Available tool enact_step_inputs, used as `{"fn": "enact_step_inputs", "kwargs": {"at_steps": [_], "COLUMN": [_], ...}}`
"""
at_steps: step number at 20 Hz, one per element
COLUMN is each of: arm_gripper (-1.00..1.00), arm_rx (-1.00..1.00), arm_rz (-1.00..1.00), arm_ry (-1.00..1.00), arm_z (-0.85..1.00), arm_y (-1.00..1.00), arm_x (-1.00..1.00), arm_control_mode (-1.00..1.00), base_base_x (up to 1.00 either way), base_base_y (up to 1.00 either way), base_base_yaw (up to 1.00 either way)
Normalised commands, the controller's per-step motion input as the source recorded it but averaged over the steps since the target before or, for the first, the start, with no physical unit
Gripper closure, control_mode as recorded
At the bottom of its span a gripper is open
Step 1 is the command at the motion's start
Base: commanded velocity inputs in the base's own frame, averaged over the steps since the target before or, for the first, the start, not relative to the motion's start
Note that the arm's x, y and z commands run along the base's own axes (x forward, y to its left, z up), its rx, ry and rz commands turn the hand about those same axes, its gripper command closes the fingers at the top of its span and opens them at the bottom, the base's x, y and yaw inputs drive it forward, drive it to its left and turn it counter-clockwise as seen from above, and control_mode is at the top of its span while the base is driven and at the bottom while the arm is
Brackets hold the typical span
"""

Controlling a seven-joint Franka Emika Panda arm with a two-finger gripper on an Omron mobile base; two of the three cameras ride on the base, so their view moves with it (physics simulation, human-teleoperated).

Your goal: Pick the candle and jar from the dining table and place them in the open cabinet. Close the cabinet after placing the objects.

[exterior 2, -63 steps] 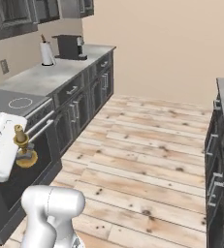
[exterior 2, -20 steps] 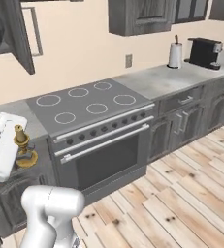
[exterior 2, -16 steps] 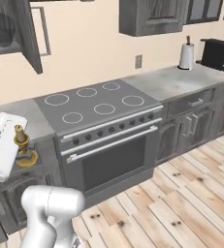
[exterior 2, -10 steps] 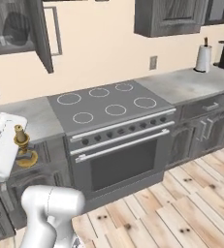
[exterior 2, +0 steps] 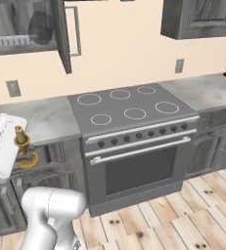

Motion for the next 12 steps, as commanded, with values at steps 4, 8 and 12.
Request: {"fn": "enact_step_inputs", "kwargs": {"at_steps": [4,8,12], "arm_gripper": [1.00,1.00,1.00], "arm_rx": [0.00,0.00,0.00], "arm_rz": [0.00,0.00,0.00], "arm_ry": [0.00,0.00,0.00], "arm_z": [0.00,0.00,0.00], "arm_y": [0.00,0.00,0.00], "arm_x": [0.00,0.00,0.00], "arm_control_mode": [1.00,1.00,1.00], "base_base_x": [0.09,0.19,0.29], "base_base_y": [0.00,0.00,0.00], "base_base_yaw": [0.27,0.26,0.24]}}
